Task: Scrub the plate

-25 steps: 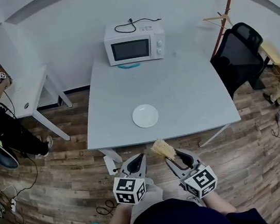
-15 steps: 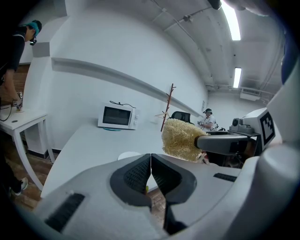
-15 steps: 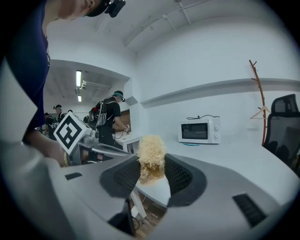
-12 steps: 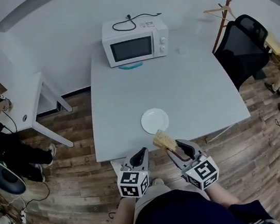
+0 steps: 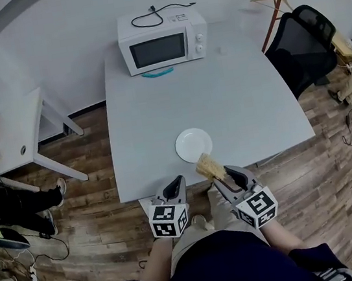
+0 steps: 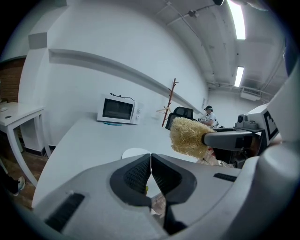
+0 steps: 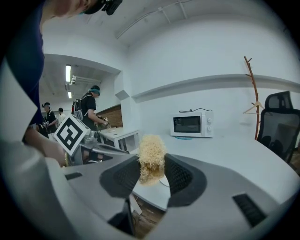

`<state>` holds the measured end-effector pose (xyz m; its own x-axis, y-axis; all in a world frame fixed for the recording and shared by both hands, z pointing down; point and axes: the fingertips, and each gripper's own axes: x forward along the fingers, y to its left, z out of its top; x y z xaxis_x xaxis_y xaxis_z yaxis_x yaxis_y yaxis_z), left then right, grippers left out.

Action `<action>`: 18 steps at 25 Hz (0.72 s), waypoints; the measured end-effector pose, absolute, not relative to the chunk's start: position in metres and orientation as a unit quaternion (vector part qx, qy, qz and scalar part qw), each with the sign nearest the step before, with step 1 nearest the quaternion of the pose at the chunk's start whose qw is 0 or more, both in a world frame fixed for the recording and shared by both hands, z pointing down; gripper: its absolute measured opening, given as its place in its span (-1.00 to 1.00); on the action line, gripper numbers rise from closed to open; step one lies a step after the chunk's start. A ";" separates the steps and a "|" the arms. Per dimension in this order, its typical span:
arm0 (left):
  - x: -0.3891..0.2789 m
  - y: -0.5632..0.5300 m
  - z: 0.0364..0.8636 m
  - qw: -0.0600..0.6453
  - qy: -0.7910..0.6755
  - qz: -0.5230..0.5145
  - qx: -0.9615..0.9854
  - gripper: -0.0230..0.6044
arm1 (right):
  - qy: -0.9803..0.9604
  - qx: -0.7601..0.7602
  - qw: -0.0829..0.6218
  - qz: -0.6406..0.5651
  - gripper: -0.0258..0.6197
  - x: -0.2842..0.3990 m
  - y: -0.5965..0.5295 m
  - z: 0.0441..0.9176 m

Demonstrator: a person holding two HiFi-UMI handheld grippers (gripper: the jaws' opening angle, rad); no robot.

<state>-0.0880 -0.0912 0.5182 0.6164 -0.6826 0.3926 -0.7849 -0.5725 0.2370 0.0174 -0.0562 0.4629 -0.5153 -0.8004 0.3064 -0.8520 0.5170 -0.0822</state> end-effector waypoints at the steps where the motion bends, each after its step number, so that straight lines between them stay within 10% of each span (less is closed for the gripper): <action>1: -0.086 -0.093 0.520 0.200 -0.420 0.130 0.875 -0.86 | -0.863 0.478 0.115 0.115 -0.43 0.020 -0.058 0.465; 18: -0.074 -0.169 0.593 0.285 -0.447 0.171 0.831 -0.86 | -0.868 0.447 0.148 0.156 -0.43 0.052 -0.137 0.508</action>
<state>-0.0743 -0.1688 0.5925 0.5421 -0.6451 0.5385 -0.8398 -0.4382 0.3205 0.0519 -0.1365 0.5078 -0.5559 -0.7308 0.3962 -0.8230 0.5508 -0.1388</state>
